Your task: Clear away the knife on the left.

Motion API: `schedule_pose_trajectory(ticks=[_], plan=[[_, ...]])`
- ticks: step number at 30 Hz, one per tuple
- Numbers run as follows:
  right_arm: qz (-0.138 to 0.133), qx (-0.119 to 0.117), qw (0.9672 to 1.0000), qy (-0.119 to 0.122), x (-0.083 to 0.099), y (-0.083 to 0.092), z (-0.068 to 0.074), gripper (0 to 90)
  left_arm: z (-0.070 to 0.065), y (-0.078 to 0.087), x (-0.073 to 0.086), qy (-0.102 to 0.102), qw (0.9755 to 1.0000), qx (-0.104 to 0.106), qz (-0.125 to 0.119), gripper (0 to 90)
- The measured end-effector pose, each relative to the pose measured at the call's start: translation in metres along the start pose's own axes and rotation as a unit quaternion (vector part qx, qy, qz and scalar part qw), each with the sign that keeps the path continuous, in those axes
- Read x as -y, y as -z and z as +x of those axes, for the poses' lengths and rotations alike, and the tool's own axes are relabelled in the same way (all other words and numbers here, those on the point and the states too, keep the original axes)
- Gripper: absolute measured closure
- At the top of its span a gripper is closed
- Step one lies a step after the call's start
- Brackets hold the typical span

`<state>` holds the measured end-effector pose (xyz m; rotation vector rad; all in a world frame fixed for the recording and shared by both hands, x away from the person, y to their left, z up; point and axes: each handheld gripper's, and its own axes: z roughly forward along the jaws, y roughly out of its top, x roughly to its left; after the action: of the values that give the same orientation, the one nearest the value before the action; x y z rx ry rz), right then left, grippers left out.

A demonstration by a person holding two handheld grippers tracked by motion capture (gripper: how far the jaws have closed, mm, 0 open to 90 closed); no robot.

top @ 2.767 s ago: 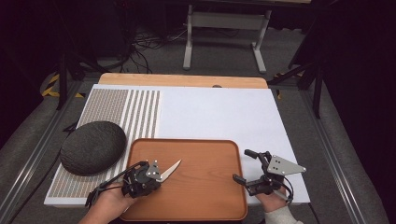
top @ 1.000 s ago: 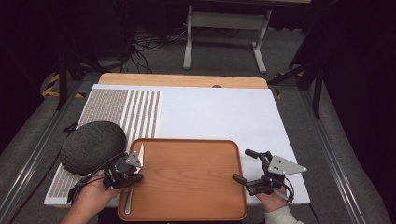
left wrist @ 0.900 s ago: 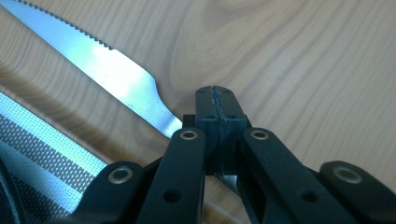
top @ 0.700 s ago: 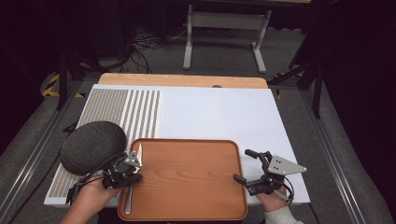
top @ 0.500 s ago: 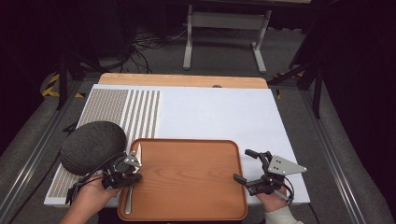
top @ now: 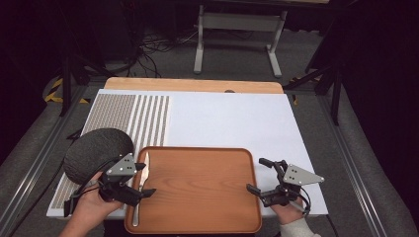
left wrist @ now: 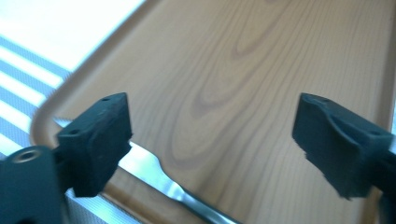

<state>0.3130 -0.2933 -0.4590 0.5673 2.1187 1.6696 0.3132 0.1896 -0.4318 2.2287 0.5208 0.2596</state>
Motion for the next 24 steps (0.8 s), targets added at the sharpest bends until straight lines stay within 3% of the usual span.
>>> schedule_pose_trajectory(ticks=[4, 11, 18, 20, 24], plan=[[-0.001, -0.001, 1.0000, 0.001, 0.000, 0.000, 0.000, 4.0, 0.000, 0.004, 0.005, -0.004, 0.9989, 0.007, -0.045, 5.0], [-0.003, 0.000, 1.0000, 0.002, 0.000, 0.001, 0.000, 4.0, 0.001, 0.007, 0.016, -0.021, 0.9954, 0.005, -0.094, 1.5], [-0.004, 0.000, 1.0000, 0.002, 0.000, 0.001, 0.000, 3.8, 0.001, 0.015, 0.035, -0.027, 0.9857, -0.006, -0.166, 1.7], [-0.005, 0.000, 1.0000, 0.002, 0.000, 0.001, 0.000, 3.7, 0.002, 0.015, 0.042, -0.021, 0.9824, 0.003, -0.186, 1.5], [-0.006, 0.003, 1.0000, 0.001, 0.000, 0.001, 0.000, 3.5, 0.001, 0.015, 0.051, -0.030, 0.9783, -0.010, -0.205, 1.5]])
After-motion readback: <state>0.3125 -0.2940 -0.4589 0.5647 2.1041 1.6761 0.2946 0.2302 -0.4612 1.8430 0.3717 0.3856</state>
